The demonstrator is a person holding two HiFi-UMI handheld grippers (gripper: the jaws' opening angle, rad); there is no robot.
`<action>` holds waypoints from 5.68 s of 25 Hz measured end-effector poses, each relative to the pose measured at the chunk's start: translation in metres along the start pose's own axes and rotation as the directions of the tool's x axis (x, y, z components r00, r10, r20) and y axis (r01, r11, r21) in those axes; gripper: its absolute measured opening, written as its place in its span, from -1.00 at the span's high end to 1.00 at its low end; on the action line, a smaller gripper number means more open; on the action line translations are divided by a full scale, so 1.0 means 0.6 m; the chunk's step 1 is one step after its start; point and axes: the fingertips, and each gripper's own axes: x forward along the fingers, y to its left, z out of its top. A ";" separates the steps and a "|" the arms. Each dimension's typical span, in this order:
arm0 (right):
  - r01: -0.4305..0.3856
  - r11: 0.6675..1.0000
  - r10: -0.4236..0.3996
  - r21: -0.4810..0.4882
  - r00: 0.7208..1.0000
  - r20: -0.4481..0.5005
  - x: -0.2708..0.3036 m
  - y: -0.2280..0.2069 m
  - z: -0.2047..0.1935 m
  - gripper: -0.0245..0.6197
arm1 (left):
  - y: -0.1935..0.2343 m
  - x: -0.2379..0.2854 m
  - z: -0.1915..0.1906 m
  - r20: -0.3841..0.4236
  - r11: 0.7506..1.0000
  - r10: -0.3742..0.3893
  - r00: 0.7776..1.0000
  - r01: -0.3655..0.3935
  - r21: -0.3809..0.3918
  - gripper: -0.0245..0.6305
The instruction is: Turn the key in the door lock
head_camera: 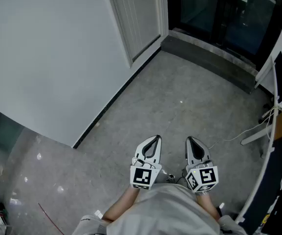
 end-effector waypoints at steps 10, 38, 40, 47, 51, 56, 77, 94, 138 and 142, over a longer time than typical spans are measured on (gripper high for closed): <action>-0.024 1.000 0.024 -0.008 0.999 -0.024 -0.002 0.035 -0.022 0.95 | 0.024 -0.037 -0.031 -0.044 0.999 0.034 0.998 -0.034 -0.013 0.90; 0.059 0.997 -0.057 0.044 0.998 -0.037 -0.008 -0.112 -0.018 0.95 | -0.050 0.060 -0.029 -0.053 0.999 0.035 0.998 -0.036 -0.017 0.90; 0.065 0.997 -0.064 0.041 0.998 -0.031 0.008 -0.120 -0.013 0.95 | -0.037 0.079 -0.026 -0.048 0.999 0.033 0.998 -0.034 -0.019 0.90; 0.087 0.996 -0.086 0.032 0.996 -0.036 0.094 -0.149 -0.016 0.95 | 0.014 0.159 -0.032 -0.033 1.000 0.014 0.999 -0.014 -0.024 0.90; 0.084 0.996 -0.083 0.023 0.996 -0.037 0.175 -0.160 -0.005 0.95 | 0.072 0.216 -0.028 -0.023 0.999 0.021 1.000 -0.021 -0.026 0.90; 0.072 0.997 -0.071 0.013 0.997 -0.030 0.283 -0.149 0.026 0.95 | 0.161 0.280 -0.009 -0.010 0.999 0.025 1.000 -0.025 -0.032 0.90; 0.139 0.990 -0.138 0.025 0.990 -0.037 0.464 -0.156 0.024 0.95 | 0.284 0.398 -0.024 -0.004 0.999 -0.043 0.999 0.043 -0.018 0.90; 0.033 0.999 -0.031 0.022 0.998 -0.047 0.693 -0.265 0.059 0.95 | 0.386 0.605 -0.019 -0.019 0.999 0.054 0.998 -0.054 -0.008 0.90; 0.088 0.996 -0.088 -0.002 0.991 -0.101 1.016 -0.757 0.117 0.95 | 0.590 1.108 -0.026 -0.034 0.973 0.231 0.972 -0.231 -0.002 0.90; 0.109 0.994 -0.109 -0.003 0.992 -0.065 1.083 -0.783 0.155 0.95 | 0.624 1.180 -0.009 -0.016 0.979 0.204 0.979 -0.204 -0.003 0.90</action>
